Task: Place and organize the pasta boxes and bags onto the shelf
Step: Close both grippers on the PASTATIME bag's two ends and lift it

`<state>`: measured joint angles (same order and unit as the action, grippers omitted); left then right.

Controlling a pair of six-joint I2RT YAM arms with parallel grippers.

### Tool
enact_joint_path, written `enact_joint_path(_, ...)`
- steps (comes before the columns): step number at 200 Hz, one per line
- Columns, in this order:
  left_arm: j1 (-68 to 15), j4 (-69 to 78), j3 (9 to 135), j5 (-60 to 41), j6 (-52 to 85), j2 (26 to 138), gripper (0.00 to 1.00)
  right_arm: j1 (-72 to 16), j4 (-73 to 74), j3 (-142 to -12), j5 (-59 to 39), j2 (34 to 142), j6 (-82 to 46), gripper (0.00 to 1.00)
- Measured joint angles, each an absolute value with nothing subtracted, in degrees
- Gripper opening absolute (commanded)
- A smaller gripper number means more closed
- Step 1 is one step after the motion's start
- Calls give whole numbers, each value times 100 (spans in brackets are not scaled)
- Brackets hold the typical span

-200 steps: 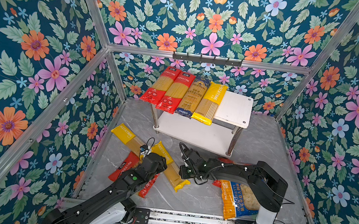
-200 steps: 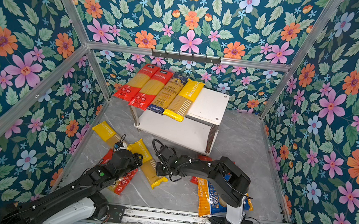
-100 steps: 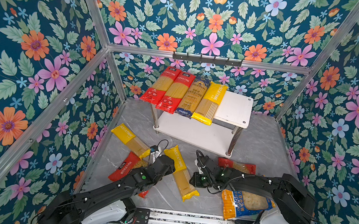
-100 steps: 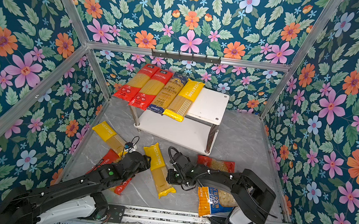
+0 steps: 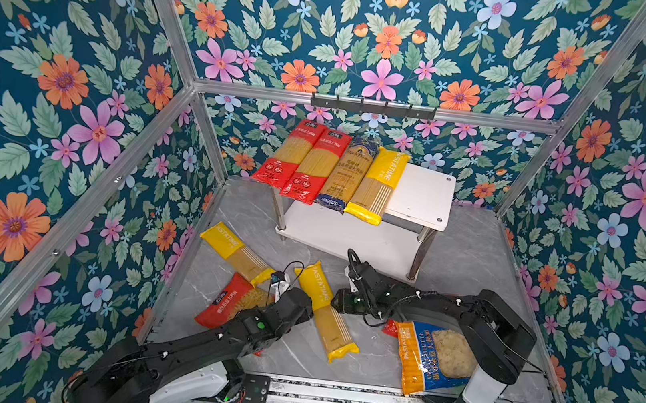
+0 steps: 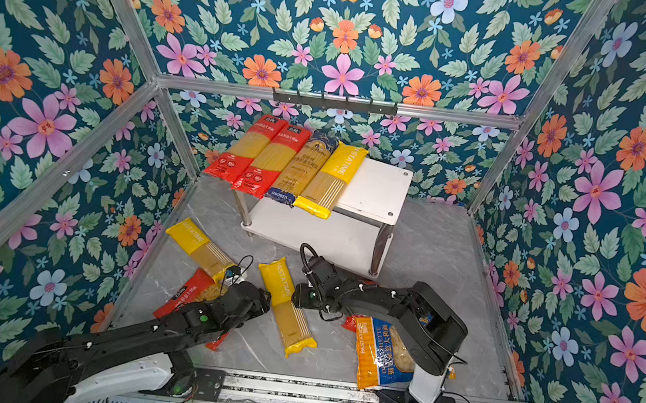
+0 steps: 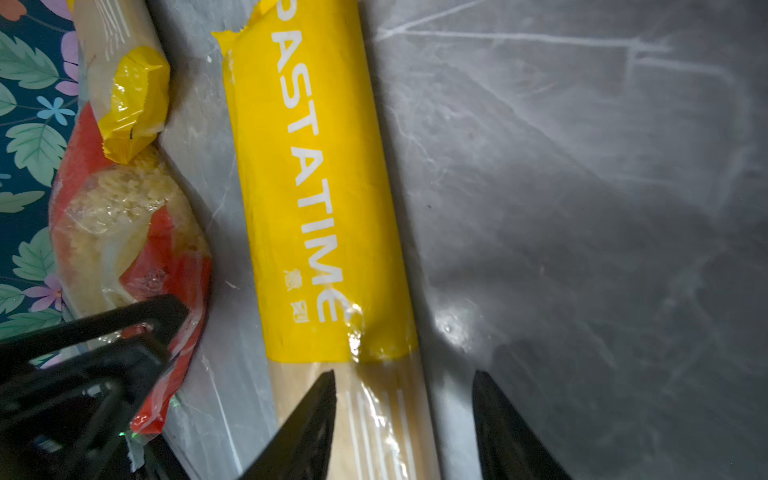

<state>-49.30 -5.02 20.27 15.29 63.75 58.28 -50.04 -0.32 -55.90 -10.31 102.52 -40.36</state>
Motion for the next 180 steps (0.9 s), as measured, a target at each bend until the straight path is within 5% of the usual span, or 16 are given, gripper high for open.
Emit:
enact_joint_path(61, -4939, 451, 1719, 1144, 6416, 6420, 46, -4969, 563, -5852, -1326, 10831, -3990, 43)
enact_joint_path(108, -4895, 1203, 1372, 843, 6560, 6514, 40, -4967, 1188, -5594, -1605, 10833, -4014, 18)
enact_joint_path(180, -4886, 246, 1643, 998, 6490, 4877, 45, -5520, 1315, -5179, -1511, 10029, -3632, 3)
